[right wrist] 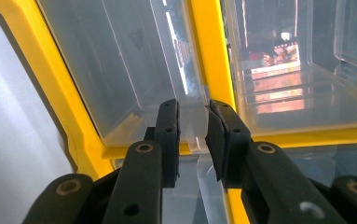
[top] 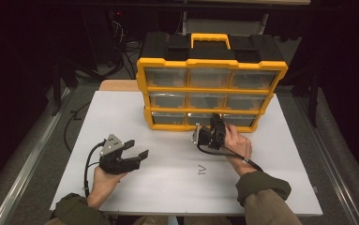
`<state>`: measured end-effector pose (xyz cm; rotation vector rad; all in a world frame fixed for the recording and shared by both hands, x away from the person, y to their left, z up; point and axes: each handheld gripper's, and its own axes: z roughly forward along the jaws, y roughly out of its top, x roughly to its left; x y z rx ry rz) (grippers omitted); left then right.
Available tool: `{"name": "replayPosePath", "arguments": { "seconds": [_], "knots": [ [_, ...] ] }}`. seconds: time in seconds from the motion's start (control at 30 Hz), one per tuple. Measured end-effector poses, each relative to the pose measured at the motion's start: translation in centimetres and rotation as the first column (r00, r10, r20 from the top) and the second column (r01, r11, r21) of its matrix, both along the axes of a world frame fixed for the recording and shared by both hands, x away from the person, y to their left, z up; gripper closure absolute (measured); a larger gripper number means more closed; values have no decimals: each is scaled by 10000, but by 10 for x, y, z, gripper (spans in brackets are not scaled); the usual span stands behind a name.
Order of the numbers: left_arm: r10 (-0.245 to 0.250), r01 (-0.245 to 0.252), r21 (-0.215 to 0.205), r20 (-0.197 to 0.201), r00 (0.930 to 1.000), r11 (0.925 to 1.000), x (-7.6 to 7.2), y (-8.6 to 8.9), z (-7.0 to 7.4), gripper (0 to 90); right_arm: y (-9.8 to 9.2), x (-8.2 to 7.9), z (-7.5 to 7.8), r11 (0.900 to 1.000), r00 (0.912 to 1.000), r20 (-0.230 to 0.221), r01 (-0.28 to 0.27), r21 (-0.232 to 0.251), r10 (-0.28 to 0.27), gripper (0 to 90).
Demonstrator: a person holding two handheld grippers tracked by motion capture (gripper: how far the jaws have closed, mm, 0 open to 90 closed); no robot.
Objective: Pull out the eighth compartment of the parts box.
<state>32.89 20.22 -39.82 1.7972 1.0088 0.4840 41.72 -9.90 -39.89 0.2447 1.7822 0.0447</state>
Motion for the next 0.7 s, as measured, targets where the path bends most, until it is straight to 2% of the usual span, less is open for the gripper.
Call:
{"name": "replayPosePath", "arguments": {
  "seconds": [0.1,0.13,0.17,0.27,0.3,0.33,0.4,0.43,0.5,0.57,0.7],
  "knots": [
    [-21,21,21,-1,10000,10000,0,0,0,320,0,0,-2,10000,10000,-44,-62,51,62,760],
    [-26,26,25,-1,10000,10000,0,-1,0,320,0,0,-2,9999,9998,188,-79,-89,81,757],
    [-30,30,25,0,10000,10000,0,-1,0,320,0,0,-3,9999,9998,159,-108,-70,109,754],
    [-20,20,21,11,10000,10000,0,0,0,323,2,0,-6,9992,9997,247,38,-408,-28,752],
    [-6,5,63,63,10000,10000,0,-1,0,328,3,-1,-6,9985,9995,319,61,-541,-44,753],
    [-12,12,55,53,10000,10000,0,-1,0,330,2,0,-8,9986,9987,492,-88,-523,114,754],
    [-10,10,64,58,10000,10000,0,-1,0,330,3,0,-11,9988,9984,556,3,-494,24,763],
    [-13,12,73,61,10000,10000,-1,-1,0,330,3,0,-10,9978,9981,610,-13,-660,54,772],
    [-14,13,80,68,10000,10000,-1,-1,0,330,3,0,-11,9984,9983,575,65,-557,-33,777],
    [-13,13,73,71,10000,10000,-1,-1,0,330,4,0,-11,9969,9978,660,70,-781,-18,784],
    [-22,22,54,47,10000,10000,0,-1,0,330,4,-1,-11,9970,9979,642,79,-765,-30,798]
  ]
}}
